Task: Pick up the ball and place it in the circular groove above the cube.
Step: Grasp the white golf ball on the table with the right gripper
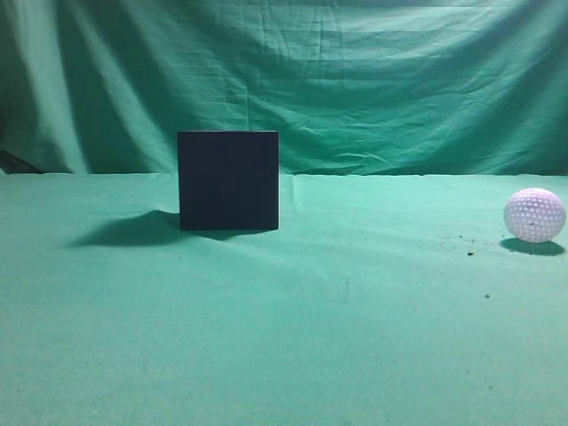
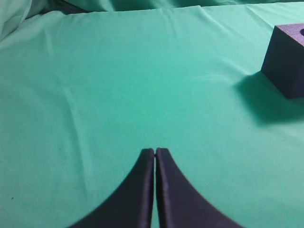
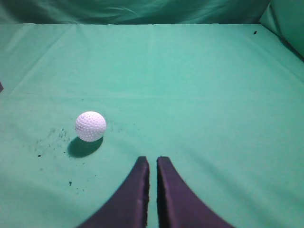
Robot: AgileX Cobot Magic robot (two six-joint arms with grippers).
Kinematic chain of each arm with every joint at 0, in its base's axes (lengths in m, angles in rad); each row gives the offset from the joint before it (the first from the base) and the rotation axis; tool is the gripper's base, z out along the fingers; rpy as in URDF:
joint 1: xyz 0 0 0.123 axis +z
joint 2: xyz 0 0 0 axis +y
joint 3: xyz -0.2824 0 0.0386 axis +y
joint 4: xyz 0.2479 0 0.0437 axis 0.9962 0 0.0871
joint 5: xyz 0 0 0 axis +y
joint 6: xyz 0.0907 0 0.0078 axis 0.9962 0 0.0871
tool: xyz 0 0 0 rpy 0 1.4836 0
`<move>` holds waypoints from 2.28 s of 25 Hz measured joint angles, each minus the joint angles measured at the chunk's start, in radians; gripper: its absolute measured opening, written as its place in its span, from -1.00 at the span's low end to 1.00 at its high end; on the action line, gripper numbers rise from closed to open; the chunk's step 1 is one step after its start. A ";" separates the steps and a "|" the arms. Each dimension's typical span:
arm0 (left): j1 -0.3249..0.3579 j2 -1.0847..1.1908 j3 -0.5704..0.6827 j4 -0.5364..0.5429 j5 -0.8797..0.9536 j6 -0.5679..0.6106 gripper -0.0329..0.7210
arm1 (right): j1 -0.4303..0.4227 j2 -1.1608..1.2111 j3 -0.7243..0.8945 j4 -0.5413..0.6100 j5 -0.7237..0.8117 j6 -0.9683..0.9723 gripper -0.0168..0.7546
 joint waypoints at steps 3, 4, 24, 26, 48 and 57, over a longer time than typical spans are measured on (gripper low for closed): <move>0.000 0.000 0.000 0.000 0.000 0.000 -0.91 | 0.000 0.000 0.000 0.000 0.000 0.000 -0.96; 0.000 0.000 0.000 0.000 0.000 0.000 -0.91 | 0.000 0.000 0.000 0.000 0.000 0.000 -0.96; 0.000 0.000 0.000 0.000 0.000 0.000 -0.91 | 0.000 0.000 0.002 0.008 -0.072 -0.003 -0.96; 0.000 0.000 0.000 0.000 0.000 0.000 -0.91 | 0.000 0.000 0.002 0.055 -0.184 -0.001 -0.96; 0.000 0.000 0.000 0.000 0.000 0.000 -0.91 | 0.000 0.495 -0.478 0.270 0.081 -0.113 -0.96; 0.000 0.000 0.000 0.000 0.000 0.000 -0.91 | 0.072 0.864 -0.652 0.235 0.348 -0.251 -0.96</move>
